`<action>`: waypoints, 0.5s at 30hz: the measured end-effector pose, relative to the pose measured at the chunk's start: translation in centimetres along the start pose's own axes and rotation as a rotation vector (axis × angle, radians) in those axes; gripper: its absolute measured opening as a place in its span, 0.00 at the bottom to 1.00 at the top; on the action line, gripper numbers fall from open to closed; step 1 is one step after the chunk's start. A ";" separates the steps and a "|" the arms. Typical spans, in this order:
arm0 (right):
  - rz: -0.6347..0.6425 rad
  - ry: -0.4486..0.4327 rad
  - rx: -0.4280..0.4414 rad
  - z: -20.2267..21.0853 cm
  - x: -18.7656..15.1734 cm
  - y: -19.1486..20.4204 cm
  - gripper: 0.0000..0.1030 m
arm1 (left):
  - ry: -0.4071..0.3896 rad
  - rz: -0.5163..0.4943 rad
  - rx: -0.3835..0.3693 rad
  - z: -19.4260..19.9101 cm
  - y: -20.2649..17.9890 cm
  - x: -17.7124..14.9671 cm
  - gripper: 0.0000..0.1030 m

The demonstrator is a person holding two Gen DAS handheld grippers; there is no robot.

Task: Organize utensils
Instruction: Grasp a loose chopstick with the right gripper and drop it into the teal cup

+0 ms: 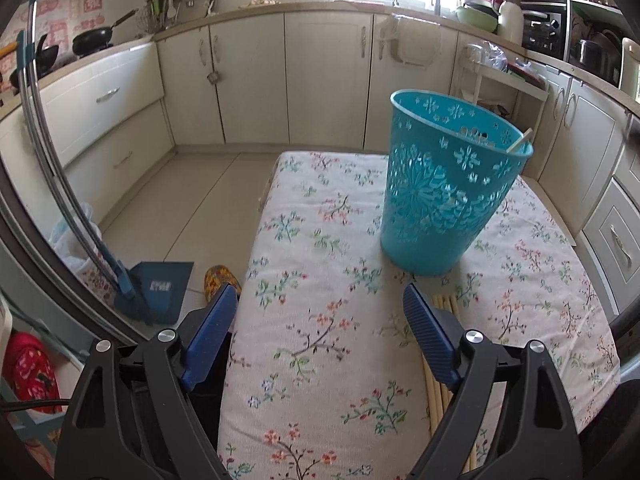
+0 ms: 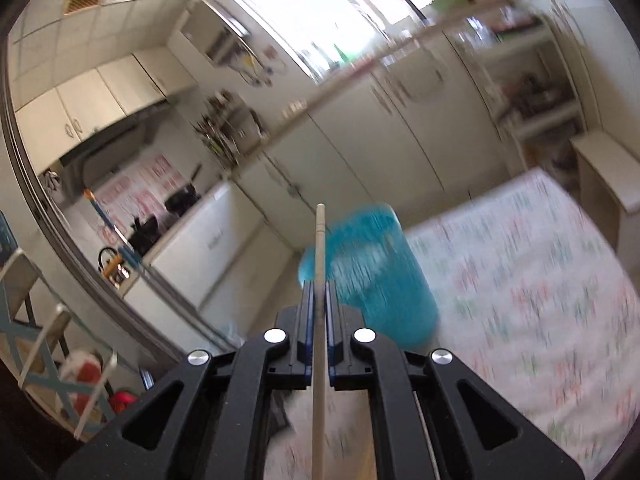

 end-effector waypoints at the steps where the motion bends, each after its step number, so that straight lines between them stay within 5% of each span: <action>1: 0.019 -0.028 0.001 -0.9 1.6 0.9 0.06 | 0.004 0.001 -0.001 0.0 0.0 -0.2 0.79; 8: 0.118 -0.190 -0.163 -8.9 8.2 2.1 0.06 | 0.024 0.016 -0.013 0.0 0.2 -1.4 0.82; 15: 0.175 -0.107 -0.293 -12.9 5.0 -0.9 0.06 | 0.033 0.060 -0.005 -0.4 1.8 -1.6 0.83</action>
Point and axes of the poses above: each gripper's, at about its wrist camera, not at the fingertips, and z roughly against the way its jaws point, y to its left, x to its top, the point moved 9 cm from there along -z, roughly the way its jaws point, and after that the axes turned 1 degree about -z, right-handed, at the moved point
